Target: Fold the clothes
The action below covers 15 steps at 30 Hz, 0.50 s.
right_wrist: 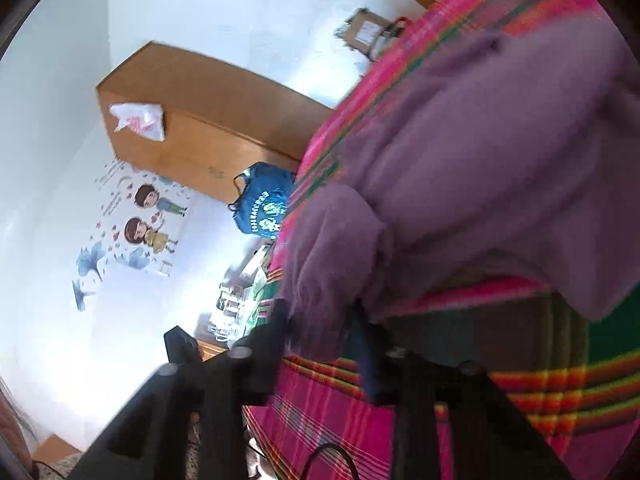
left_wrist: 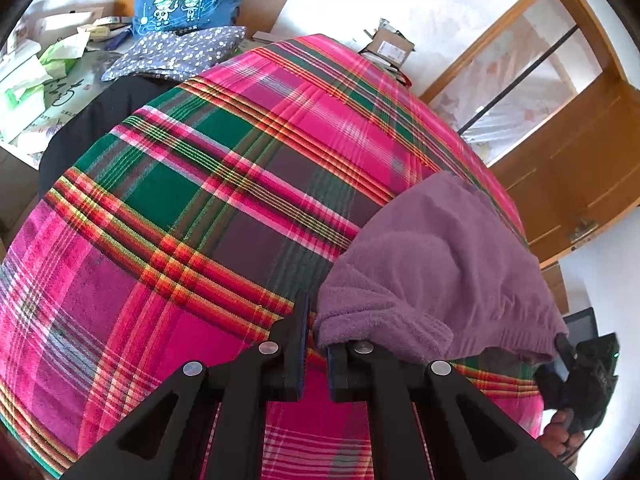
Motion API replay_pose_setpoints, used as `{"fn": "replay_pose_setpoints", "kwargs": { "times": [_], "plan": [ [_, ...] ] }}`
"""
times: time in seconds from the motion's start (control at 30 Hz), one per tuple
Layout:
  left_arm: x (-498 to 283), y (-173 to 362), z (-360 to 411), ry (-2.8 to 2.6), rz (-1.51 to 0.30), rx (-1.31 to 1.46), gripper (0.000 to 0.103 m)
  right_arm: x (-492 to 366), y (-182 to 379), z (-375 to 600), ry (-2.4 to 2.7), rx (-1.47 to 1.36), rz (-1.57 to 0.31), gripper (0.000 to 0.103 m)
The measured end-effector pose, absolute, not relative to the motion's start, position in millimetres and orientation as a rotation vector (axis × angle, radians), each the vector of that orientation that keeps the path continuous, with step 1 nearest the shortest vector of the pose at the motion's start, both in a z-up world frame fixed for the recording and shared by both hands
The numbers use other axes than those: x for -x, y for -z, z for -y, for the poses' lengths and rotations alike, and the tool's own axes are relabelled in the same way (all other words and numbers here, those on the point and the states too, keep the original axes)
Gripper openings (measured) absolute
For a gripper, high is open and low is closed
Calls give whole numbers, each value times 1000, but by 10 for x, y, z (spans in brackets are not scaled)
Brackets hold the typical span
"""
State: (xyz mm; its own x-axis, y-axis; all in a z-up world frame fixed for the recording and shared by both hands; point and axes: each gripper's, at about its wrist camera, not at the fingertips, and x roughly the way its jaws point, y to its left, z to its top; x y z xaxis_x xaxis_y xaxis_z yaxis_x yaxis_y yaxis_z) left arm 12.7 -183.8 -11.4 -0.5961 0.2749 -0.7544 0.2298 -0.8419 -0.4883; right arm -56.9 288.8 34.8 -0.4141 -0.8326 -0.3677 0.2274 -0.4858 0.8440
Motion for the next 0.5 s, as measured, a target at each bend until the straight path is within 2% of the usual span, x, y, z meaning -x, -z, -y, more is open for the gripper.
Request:
{"fn": "replay_pose_setpoints", "kwargs": {
  "times": [0.2, 0.5],
  "plan": [
    [-141, 125, 1878, -2614, 897, 1371, 7, 704, -746, -2768, 1980, -973, 880, 15],
    [-181, 148, 1939, -2599, 930, 1365, 7, 1112, -1267, -2163, 1970, -879, 751, 14]
  ]
}}
